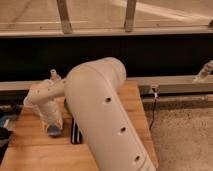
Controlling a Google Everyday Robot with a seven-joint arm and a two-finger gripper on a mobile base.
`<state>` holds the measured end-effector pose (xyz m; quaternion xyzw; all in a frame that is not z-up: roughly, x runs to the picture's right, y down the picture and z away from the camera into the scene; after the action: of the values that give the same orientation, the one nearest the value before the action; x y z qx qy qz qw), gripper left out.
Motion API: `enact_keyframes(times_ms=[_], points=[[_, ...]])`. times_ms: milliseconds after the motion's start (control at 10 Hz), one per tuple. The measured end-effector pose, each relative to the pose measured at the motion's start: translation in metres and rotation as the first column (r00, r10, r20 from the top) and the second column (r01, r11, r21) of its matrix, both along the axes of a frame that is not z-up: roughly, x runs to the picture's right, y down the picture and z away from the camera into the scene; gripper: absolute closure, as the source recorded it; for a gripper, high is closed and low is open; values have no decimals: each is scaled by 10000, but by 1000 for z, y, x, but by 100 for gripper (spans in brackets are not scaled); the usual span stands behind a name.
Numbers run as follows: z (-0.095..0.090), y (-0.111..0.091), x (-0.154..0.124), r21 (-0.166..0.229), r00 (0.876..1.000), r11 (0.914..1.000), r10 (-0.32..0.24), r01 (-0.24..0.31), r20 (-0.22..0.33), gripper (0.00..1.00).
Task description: Place the white sponge in the ceramic bowl
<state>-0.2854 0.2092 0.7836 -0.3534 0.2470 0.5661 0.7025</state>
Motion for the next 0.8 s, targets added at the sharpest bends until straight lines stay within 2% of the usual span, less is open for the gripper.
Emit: enact_keyframes(times_ms=[200,300,500,700,800], points=[[-32,-31,-10,400,9985,9992,62,-84,550,100],[-51,-55,-10,697,9971,9975,62,-115,764,100],[-76,-91,-12,1194,9948,9928,10,-133,1017,100],[-93,-131,-9,1752,9926,9845,-96,-119,1211,100],[-90,-154,2,1942,9926,9808,-71,-167,1210,100]])
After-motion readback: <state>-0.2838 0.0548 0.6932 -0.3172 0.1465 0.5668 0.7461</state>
